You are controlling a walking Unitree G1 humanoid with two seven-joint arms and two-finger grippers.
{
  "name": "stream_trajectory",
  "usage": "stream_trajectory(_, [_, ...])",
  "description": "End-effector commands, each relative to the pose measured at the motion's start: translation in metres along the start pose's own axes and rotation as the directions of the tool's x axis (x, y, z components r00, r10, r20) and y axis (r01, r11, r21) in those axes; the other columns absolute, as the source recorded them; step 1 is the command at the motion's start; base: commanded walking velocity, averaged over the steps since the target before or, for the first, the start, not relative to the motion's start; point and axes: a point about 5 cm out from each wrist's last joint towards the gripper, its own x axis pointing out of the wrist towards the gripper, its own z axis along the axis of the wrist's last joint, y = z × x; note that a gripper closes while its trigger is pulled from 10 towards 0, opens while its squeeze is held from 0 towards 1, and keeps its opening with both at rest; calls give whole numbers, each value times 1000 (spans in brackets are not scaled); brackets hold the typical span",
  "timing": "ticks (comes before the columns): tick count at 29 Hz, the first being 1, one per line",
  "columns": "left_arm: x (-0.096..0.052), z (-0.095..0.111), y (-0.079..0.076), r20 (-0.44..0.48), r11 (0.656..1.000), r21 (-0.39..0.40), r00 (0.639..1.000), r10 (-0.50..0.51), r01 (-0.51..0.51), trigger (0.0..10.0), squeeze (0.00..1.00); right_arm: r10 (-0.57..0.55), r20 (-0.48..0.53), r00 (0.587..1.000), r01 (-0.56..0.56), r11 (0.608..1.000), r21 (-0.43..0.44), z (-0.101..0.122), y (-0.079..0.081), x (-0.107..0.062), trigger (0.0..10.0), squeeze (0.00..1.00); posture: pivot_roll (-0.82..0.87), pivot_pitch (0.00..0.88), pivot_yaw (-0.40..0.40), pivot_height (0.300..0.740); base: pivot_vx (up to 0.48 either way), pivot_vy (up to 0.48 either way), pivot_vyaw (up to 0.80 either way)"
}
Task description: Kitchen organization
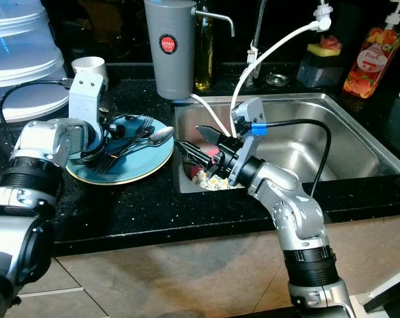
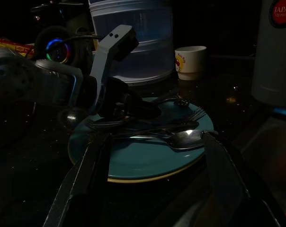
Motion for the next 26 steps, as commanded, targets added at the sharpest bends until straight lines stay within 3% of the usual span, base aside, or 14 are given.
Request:
stream_trajectory(1, [9,-30,-6,-113,999,-32,993,-34,31,10000,0,19,-5,1000,-19,1000,-18,1,4,0,10000,0,-33,98,5,740,0,0,0])
stream_trajectory(7, [9,-27,-11,-110,998,13,992,-67,69,10000,0,19,-4,1000,-19,1000,-21,2,4,0,10000,0,-35,89,6,740,0,0,0])
stream_trajectory(13, [3,-11,-18,-59,992,64,993,-102,105,10000,0,18,-4,1000,-18,1000,-23,2,4,-1,10000,0,-36,88,5,740,0,0,0])
stream_trajectory(18, [0,-6,-18,-50,988,125,995,-85,91,10000,0,21,-4,1000,-21,1000,-22,2,4,-1,10000,0,-36,89,2,740,0,0,0])
stream_trajectory(19, [-3,-2,-13,-34,980,186,998,-60,66,8392,0,24,-4,1000,-24,999,-22,3,4,0,10000,0,-37,91,1,740,0,0,0])
stream_trajectory(20, [-4,-1,-12,-28,976,208,998,-51,56,8392,0,25,-4,1000,-25,999,-22,3,4,0,10000,0,-36,92,0,740,0,0,0])
stream_trajectory(21, [-6,3,-10,-2,968,246,999,-43,42,10000,0,26,-4,1000,-26,999,-22,3,4,0,10000,0,-35,93,-2,740,0,0,0])
stream_trajectory(26, [-12,11,-3,6,954,298,1000,10,-12,10000,0,30,-5,1000,-30,999,-19,3,4,0,10000,0,-33,97,-6,740,0,0,0])
